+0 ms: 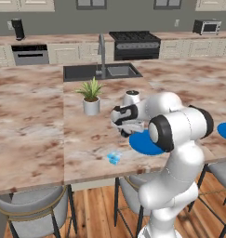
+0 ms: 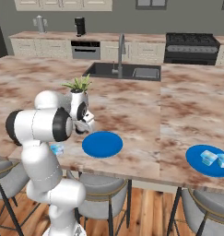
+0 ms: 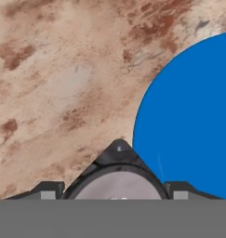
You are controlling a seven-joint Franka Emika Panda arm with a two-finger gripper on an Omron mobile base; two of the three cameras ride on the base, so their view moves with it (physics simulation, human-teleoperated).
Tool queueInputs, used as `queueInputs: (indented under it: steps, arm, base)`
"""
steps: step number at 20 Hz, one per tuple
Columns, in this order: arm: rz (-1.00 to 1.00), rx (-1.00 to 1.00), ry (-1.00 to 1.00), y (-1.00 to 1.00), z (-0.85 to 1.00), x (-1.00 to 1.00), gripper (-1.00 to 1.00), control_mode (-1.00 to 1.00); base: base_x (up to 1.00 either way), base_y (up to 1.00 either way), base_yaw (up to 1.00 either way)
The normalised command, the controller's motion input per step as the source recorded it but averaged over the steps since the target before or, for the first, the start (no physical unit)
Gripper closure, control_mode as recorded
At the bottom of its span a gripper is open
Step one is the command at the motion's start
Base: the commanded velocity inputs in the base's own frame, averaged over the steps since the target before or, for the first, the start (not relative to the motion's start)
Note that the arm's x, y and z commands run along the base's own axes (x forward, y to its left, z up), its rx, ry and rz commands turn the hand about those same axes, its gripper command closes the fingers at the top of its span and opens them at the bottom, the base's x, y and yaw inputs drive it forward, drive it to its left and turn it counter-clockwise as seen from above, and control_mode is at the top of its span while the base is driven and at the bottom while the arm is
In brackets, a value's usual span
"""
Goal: Place two yogurt containers on each plate.
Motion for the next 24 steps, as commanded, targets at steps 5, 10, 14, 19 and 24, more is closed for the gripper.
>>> queueInputs:
  steps: [5, 10, 14, 19, 24]
  arm:
    - [-0.22, 0.00, 0.03, -0.49, 0.21, 0.00, 1.00, -1.00]
    - [-0.26, 0.00, 0.14, -0.51, 0.00, 0.00, 1.00, -1.00]
    - [-0.19, 0.00, 0.19, -0.50, 0.00, 0.04, 1.00, -1.00]
    - [-0.13, -0.02, 0.16, -0.35, -0.11, 0.07, 1.00, -1.00]
    - [-0.11, -0.06, 0.04, -0.16, -0.30, 0.07, 1.00, -1.00]
  base:
    - [0.00, 0.00, 0.00]
    - [0.00, 0.00, 0.00]
    - [0.00, 0.00, 0.00]
    - [0.00, 0.00, 0.00]
    - [0.00, 0.00, 0.00]
